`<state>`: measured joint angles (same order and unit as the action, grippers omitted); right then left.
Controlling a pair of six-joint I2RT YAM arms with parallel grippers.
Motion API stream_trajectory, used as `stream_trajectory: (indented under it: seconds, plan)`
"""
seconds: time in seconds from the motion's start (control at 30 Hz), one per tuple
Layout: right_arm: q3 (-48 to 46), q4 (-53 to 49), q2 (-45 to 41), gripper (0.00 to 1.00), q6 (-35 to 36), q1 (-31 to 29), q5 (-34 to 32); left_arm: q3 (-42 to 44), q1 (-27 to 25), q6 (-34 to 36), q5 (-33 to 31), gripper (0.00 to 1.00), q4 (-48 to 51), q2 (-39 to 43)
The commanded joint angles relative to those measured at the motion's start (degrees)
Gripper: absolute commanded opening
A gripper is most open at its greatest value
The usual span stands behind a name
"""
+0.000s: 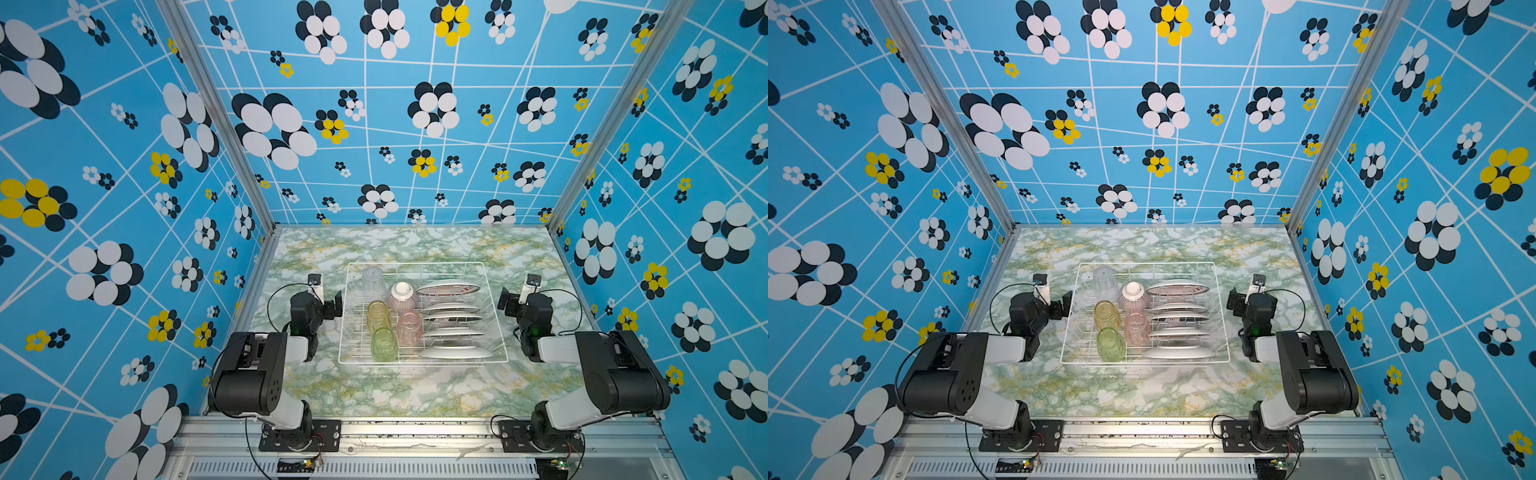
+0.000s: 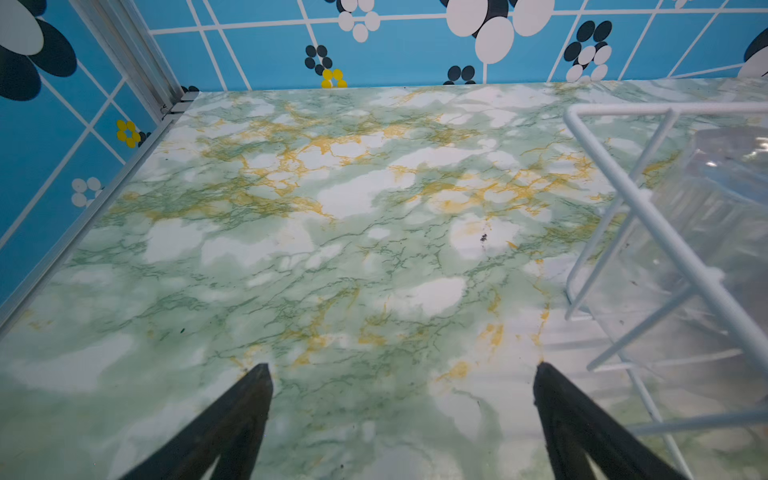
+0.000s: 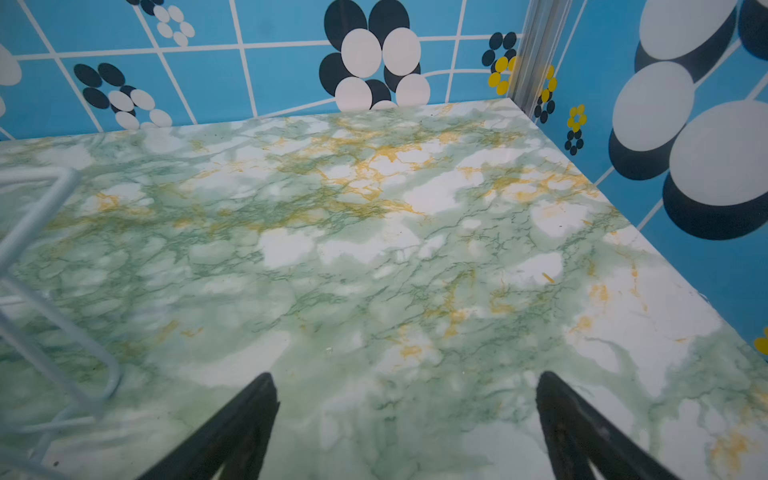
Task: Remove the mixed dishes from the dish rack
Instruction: 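Raise both arms from rest and move grippers toward the dish rack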
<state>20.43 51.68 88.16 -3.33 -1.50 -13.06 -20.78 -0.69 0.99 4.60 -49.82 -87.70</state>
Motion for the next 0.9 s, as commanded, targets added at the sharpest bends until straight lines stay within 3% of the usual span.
stream_trajectory:
  seconds: [0.0,0.33,0.43,0.53,0.57,0.6,0.7,0.87]
  plan:
    - [1.20,1.14,0.70,0.99,0.85,-0.44,-0.94,-1.45,0.69,-0.65,0.94,0.99,-1.77,-0.85]
    - [1.37,1.03,0.66,0.96,0.71,-0.44,-0.83,-1.59,1.50,-0.99,2.83,0.98,-1.59,-0.89]
    - [1.29,1.03,0.62,0.83,0.67,-0.39,-0.94,-2.30,1.57,-0.83,3.51,0.77,-0.29,-0.20]
    - [2.68,-3.00,-1.56,0.76,-0.81,-0.34,-4.58,-9.22,1.82,-1.91,1.69,0.48,16.45,4.72]
    - [4.35,-8.55,-3.90,0.75,-1.70,-0.19,-6.69,-12.86,1.83,-2.46,0.92,0.35,24.54,6.55]
    - [6.67,-14.90,-6.56,0.72,-2.38,-0.14,-8.57,-15.78,1.74,-2.99,1.01,0.31,29.71,8.21]
    - [11.69,-29.83,-14.74,0.66,-1.82,-0.08,-10.24,-20.96,-0.96,-3.02,0.63,0.29,39.35,14.13]
    - [17.34,-51.08,-31.13,0.61,-2.53,-0.08,-0.71,-33.94,-13.55,0.57,-6.21,0.29,59.03,21.09]
